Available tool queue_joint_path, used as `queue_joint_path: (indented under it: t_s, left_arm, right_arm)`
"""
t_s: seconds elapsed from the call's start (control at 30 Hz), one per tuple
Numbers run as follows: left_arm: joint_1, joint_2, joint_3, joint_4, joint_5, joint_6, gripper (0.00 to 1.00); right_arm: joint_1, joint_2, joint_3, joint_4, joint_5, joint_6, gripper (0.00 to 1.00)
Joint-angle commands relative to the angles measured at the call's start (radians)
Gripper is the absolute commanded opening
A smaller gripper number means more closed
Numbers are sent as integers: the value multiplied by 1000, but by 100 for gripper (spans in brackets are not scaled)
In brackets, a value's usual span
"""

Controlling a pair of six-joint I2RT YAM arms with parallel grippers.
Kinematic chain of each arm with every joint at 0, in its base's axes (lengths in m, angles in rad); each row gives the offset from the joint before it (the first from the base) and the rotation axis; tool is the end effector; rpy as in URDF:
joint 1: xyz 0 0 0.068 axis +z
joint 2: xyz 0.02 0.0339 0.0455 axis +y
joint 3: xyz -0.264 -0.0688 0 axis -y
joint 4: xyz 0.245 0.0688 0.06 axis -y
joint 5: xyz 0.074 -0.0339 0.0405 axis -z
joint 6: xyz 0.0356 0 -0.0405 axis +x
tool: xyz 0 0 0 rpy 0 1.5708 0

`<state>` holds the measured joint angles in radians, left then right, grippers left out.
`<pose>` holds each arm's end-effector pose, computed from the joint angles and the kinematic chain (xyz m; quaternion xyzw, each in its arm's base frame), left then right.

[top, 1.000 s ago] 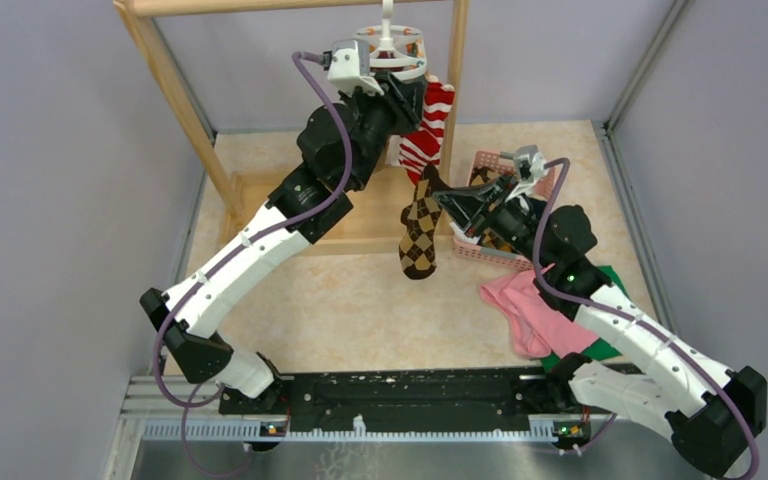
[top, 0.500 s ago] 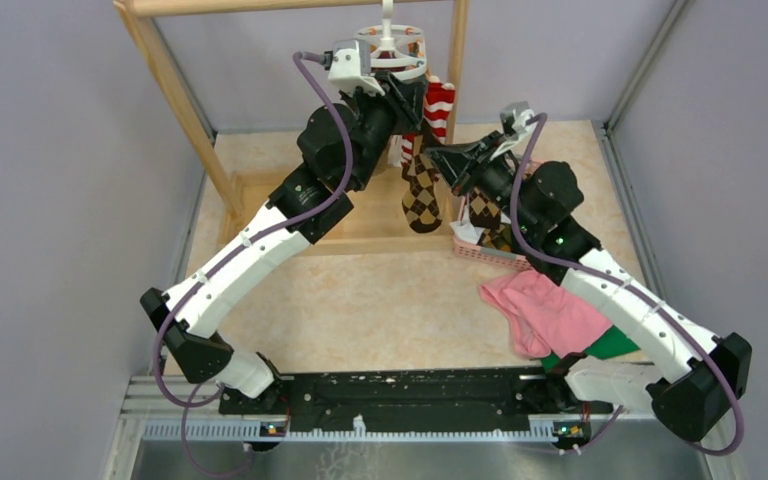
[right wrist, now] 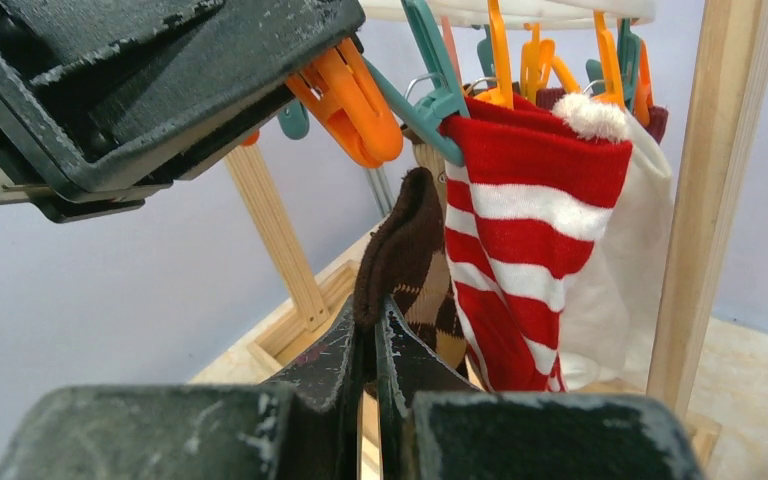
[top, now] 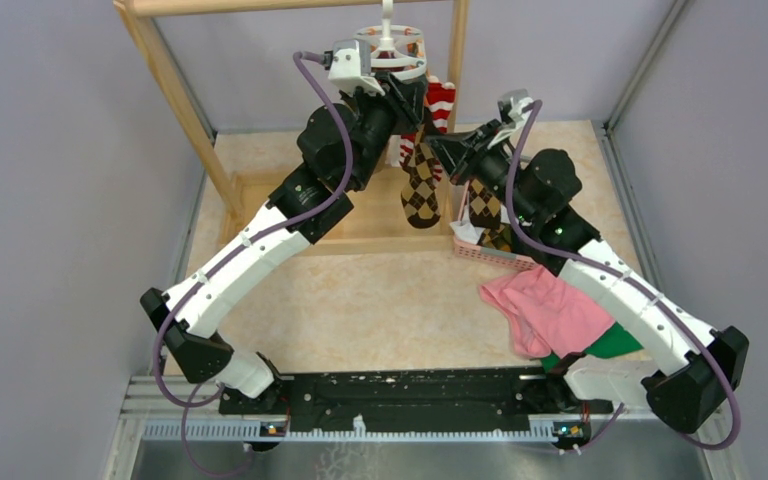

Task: Clip the socks to the hanger
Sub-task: Clamp the sock onto the hanger.

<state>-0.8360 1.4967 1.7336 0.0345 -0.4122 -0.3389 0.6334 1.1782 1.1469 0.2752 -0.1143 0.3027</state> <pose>0.2300 -0.2332 0.5212 -0.0123 0.6140 -0.3289 0.7174 0.2167 0.1642 0.4361 -0.1456 0.5990 0.3863 0.6861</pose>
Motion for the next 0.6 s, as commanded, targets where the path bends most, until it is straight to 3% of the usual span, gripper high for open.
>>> queue_joint_path:
  t_s: [0.0, 0.57]
  left_arm:
    - [-2, -23, 12, 45, 0, 11, 16]
    - [-2, -31, -3, 42, 1, 3, 15]
  right_arm:
    - [-10, 11, 67, 30, -5, -16, 0]
    - [12, 24, 114, 19, -7, -39, 0]
